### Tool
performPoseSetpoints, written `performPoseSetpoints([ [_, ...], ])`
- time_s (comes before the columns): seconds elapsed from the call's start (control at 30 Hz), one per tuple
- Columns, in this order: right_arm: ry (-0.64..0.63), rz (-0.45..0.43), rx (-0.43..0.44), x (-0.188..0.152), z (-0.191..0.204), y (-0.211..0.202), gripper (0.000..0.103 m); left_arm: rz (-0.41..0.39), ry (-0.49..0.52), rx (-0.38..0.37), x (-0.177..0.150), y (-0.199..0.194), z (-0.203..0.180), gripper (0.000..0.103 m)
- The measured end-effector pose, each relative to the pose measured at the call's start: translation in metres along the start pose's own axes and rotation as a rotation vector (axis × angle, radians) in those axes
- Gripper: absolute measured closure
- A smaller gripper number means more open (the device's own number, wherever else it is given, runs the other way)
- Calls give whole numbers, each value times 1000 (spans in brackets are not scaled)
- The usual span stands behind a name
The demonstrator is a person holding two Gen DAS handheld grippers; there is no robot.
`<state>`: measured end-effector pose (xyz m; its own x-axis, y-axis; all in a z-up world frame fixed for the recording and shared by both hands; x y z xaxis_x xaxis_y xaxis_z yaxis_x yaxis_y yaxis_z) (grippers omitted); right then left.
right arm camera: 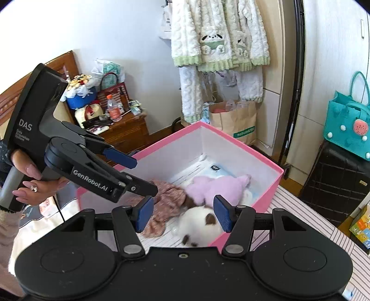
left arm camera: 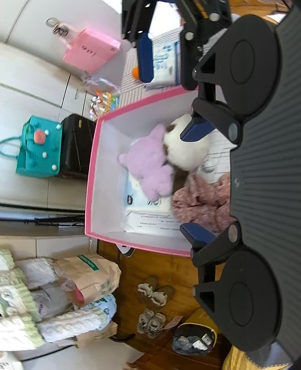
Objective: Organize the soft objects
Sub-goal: 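Move the left tool out of the box toward the wet-wipes pack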
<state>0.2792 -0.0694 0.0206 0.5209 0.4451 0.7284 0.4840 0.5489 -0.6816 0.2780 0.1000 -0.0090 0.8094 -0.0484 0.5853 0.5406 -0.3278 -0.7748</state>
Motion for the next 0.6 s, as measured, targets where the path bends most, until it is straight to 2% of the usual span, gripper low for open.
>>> performPoseSetpoints([
  [0.27,-33,-27,-11,-10,13,-40,41,-7,75,-2,-17,-33,-29,26],
  [0.4,0,-48,16,-15,12,-64,41,-17,100,2,-22,-48,-47,25],
  [0.5,3,-64,-8,-23,12,-81,40,-37,141,8,-28,-62,-62,25],
  [0.6,2,-69,-45,-32,10,-92,40,-46,156,-42,-37,-77,-77,25],
])
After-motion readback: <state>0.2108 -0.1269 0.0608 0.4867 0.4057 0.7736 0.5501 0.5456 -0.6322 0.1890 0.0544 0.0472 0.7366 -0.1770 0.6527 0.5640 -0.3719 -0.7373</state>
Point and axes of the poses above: each gripper's, at about its wrist camera, not at the fingertips, and y roughly the way its jaws point, z to its left, x to its top, the point moved 6 cm from there along y, roughly the way its jaws point, and after that the axes turned 7 degrees about -x, right-handed, at the moved point
